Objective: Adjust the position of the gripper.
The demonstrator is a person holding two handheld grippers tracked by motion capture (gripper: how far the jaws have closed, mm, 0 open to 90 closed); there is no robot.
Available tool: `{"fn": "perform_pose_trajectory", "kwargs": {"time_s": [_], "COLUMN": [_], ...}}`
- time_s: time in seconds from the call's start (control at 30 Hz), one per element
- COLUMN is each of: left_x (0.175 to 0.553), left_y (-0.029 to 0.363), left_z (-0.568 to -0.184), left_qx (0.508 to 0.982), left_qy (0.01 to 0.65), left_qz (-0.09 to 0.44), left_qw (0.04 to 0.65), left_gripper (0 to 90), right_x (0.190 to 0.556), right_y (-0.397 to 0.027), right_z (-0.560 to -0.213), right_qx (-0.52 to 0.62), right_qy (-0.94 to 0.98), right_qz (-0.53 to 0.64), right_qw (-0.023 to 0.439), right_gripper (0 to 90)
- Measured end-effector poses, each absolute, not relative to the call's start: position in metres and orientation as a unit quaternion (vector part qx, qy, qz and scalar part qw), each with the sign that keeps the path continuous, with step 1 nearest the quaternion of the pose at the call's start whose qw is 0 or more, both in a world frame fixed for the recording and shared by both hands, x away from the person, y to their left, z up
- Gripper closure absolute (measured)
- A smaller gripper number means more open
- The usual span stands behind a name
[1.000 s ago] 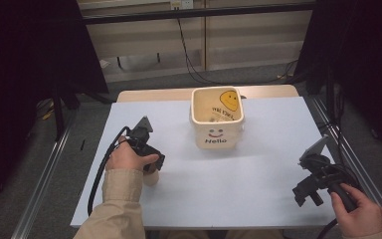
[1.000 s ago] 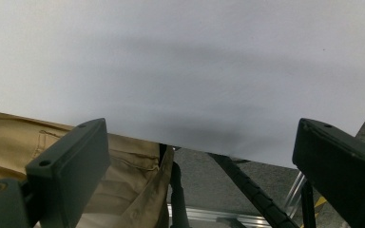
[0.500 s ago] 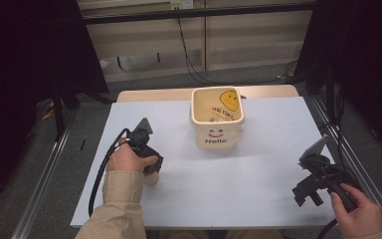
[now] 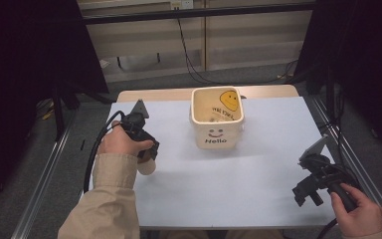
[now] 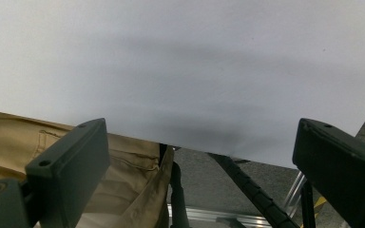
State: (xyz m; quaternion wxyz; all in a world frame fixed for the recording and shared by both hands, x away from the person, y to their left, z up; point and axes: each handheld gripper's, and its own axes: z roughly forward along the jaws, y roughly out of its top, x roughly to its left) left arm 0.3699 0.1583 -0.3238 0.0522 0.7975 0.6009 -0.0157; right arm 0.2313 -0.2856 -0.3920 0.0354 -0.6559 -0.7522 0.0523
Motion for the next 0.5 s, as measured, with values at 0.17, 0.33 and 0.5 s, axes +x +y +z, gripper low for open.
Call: {"fn": "perform_pose_trajectory", "kwargs": {"time_s": [0.17, 0.33, 0.5], "left_x": [0.377, 0.385, 0.391], "left_y": [0.154, 0.148, 0.138], "left_z": [-0.297, -0.274, -0.255], "left_qx": [0.795, 0.798, 0.805], "left_qy": [0.605, 0.601, 0.591], "left_qz": [-0.009, -0.001, -0.004], "left_qw": [0.052, 0.047, 0.049], "left_gripper": [19.0, 19.2, 19.3], "right_x": [0.231, 0.231, 0.231], "right_y": [-0.285, -0.286, -0.286], "right_z": [-0.392, -0.39, -0.389], "right_qx": [-0.655, -0.656, -0.659], "right_qy": [-0.753, -0.752, -0.75], "right_qz": [0.051, 0.051, 0.048], "right_qw": [0.036, 0.036, 0.033], "right_gripper": [5.1, 5.1, 5.1]}}
